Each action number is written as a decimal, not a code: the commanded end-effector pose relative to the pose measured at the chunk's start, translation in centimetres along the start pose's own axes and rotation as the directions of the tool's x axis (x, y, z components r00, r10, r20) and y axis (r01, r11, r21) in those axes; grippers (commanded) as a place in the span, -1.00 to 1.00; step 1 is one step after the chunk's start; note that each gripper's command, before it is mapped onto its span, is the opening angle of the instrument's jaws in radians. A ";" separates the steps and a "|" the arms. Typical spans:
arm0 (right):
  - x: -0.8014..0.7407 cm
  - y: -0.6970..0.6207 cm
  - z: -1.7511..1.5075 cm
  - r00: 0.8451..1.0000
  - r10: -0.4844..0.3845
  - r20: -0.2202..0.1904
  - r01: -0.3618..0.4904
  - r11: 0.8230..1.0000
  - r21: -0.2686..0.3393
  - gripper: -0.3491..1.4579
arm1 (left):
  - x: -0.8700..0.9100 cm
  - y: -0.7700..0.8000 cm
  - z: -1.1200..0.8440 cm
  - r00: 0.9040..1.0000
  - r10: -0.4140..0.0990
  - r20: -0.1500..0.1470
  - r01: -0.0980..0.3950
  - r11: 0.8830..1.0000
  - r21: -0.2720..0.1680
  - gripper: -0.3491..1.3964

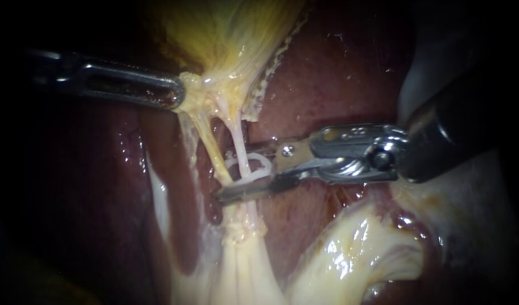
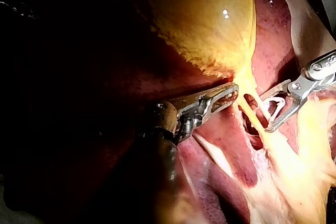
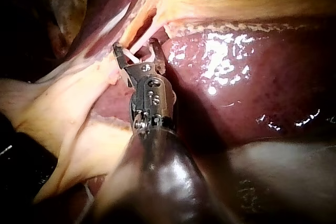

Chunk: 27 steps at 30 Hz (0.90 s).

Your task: Clipping first clip left tube

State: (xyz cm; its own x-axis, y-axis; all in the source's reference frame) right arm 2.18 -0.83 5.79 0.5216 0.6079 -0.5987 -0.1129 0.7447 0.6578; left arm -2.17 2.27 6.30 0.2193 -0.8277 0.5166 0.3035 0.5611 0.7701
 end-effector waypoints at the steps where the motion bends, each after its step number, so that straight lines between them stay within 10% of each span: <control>1: -0.02 -0.01 -0.04 1.000 -0.007 0.002 0.007 1.000 0.006 -0.06 | 0.00 0.00 0.00 1.000 0.001 0.000 -0.001 1.000 -0.001 -1.00; 19: 0.28 -0.35 -0.42 0.997 -0.002 -0.073 0.016 0.980 0.196 -0.07 | 0.00 0.00 0.00 1.000 0.001 0.000 -0.001 1.000 -0.001 -1.00; 27: 0.16 -0.26 -0.23 0.997 -0.011 -0.071 0.025 0.980 0.196 -0.07 | 0.00 0.00 0.00 1.000 0.001 0.000 -0.001 1.000 -0.001 -1.00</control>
State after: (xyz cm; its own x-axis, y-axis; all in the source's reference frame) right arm 2.11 -0.88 5.47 0.4611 0.6168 -0.6380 0.0671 0.6927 0.7181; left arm -2.17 2.26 6.30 0.2196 -0.8271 0.5173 0.3043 0.5619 0.7692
